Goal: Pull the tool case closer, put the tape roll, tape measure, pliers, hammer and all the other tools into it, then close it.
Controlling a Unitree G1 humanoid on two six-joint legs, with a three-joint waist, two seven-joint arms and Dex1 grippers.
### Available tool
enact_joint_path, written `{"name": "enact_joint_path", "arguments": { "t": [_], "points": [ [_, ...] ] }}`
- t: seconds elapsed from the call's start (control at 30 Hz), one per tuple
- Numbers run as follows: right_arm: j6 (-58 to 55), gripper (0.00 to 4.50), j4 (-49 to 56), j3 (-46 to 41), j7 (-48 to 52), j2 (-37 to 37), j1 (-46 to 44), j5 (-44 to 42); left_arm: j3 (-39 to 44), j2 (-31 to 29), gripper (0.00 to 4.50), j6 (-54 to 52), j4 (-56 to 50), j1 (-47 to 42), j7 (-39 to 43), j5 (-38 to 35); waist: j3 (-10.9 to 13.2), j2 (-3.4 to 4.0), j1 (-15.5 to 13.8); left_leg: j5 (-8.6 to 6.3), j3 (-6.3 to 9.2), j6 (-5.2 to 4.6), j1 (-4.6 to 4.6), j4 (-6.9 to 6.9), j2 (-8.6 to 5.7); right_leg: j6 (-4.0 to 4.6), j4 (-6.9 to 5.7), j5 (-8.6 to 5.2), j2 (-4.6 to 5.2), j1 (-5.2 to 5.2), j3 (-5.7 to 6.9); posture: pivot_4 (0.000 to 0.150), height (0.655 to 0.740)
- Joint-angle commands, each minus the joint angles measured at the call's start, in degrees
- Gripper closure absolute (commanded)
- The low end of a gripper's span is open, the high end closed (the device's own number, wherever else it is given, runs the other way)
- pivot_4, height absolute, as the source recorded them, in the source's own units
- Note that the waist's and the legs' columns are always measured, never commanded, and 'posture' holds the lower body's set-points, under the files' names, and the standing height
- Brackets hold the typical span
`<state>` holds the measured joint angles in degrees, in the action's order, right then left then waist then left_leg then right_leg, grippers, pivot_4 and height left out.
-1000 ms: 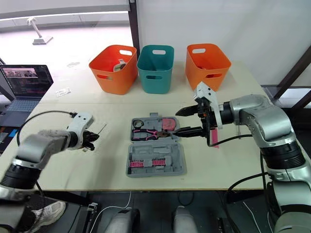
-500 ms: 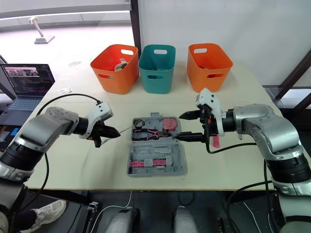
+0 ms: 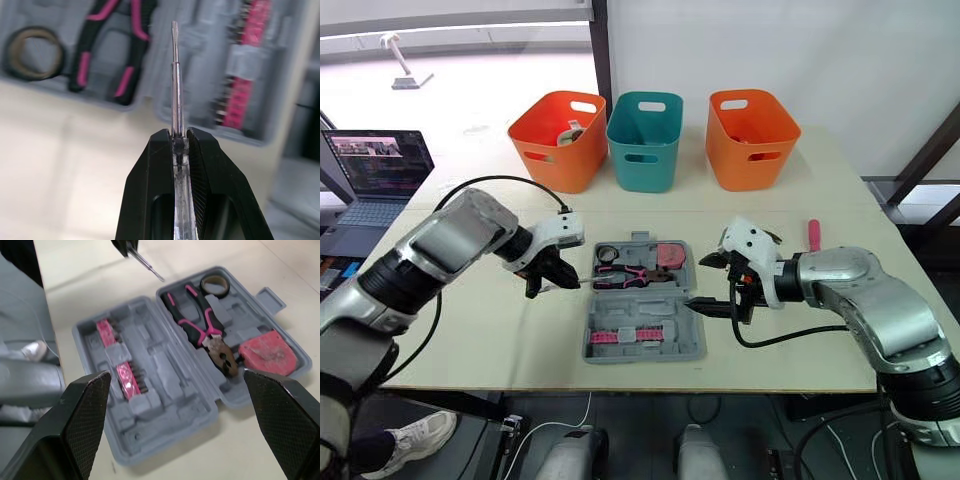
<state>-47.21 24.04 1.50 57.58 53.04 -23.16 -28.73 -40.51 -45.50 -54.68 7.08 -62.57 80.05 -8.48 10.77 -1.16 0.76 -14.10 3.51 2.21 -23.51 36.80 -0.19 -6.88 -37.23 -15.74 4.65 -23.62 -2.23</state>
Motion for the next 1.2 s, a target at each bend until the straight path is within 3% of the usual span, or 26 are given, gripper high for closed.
{"name": "enact_joint_path", "arguments": {
  "t": [0.03, 0.23, 0.5, 1.2],
  "points": [
    [-0.5, 0.0, 2.8, -1.8, 0.3, -0.2, 0.1, -2.6, -6.7, 3.5, 4.48, 7.1, 6.6, -6.1, 6.2, 6.4, 0.0, 0.02, 0.0, -0.04, 0.0, -0.07, 0.0, 0.08, 0.0, -0.02, -0.04, -0.02, 0.0, 0.03, 0.0, 0.15, 0.74],
    [-6.4, 0.0, 2.7, -4.5, 0.0, 0.2, -1.1, -8.4, -9.8, 13.7, 4.48, 15.1, 20.9, -8.8, 5.6, 13.3, 0.0, 0.02, 0.1, -0.15, 0.0, -0.27, 0.02, 0.29, 0.0, -0.02, -0.06, -0.01, 0.0, 0.11, -0.03, 0.15, 0.74],
    [-7.4, 0.0, 6.0, -4.0, -2.3, 1.1, 2.4, -8.8, -9.0, 27.0, 4.48, 24.3, 38.9, -12.5, 5.2, 19.8, 0.1, -0.03, -0.1, -0.26, -0.02, -0.45, -0.05, 0.41, 0.0, -0.05, -0.05, -0.02, 0.0, 0.11, -0.02, 0.15, 0.74],
    [-6.5, 0.0, 6.6, -4.5, -4.6, 1.9, 4.0, -9.2, -4.7, 35.5, 4.48, 26.7, 45.3, -11.2, 4.1, 26.7, 0.0, -0.02, 0.1, -0.29, -0.01, -0.5, -0.01, 0.39, 0.0, -0.05, -0.09, -0.02, -0.01, 0.11, -0.03, 0.15, 0.74]
  ]
}}
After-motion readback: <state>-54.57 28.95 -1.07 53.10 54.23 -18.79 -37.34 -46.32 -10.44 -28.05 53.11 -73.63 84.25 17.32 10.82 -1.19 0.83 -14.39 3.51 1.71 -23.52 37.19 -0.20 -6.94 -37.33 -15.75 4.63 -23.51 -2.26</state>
